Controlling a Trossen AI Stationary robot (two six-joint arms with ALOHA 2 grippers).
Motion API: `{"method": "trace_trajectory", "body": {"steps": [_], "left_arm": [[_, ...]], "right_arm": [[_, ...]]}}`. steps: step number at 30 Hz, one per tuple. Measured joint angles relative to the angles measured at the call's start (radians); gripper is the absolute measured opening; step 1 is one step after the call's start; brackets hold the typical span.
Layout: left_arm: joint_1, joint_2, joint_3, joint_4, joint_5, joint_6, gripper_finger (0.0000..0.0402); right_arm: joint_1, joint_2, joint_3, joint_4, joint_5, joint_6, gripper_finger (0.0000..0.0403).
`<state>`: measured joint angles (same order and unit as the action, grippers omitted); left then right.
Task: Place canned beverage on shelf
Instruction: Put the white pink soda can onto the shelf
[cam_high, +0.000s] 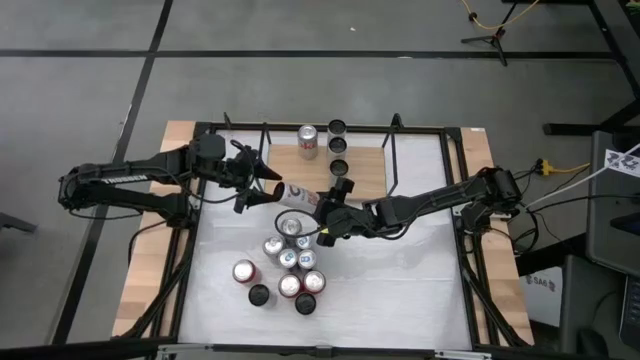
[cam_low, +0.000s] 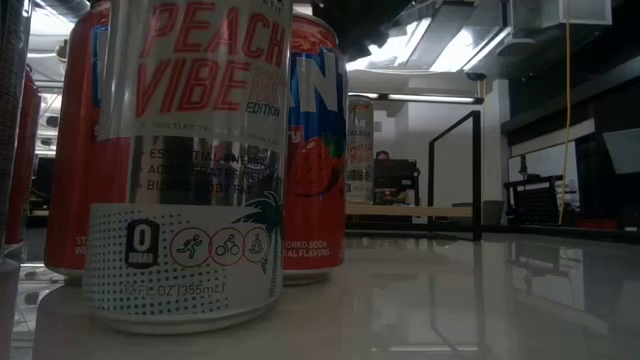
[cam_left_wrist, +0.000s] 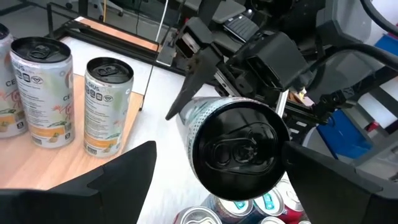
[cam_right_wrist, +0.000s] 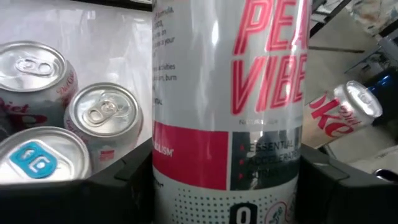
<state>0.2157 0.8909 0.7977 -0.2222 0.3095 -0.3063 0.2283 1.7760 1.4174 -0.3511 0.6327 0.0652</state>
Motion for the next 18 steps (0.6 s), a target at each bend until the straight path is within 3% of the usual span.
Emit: {"method": "trace_trajectory", "body": {"steps": [10, 18], "left_arm": [[-0.002, 0.0, 0.0, 0.0, -0.016, -0.001, 0.0348], [-0.002, 0.0, 0.0, -0.001, -0.012, -0.006, 0.0348]], "right_arm": [[0.0, 0.0, 0.0, -0.006, -0.053, 0.088, 0.0252], [0.0, 0.0, 0.001, -0.035, -0.09, 0.069, 0.0252]]}}
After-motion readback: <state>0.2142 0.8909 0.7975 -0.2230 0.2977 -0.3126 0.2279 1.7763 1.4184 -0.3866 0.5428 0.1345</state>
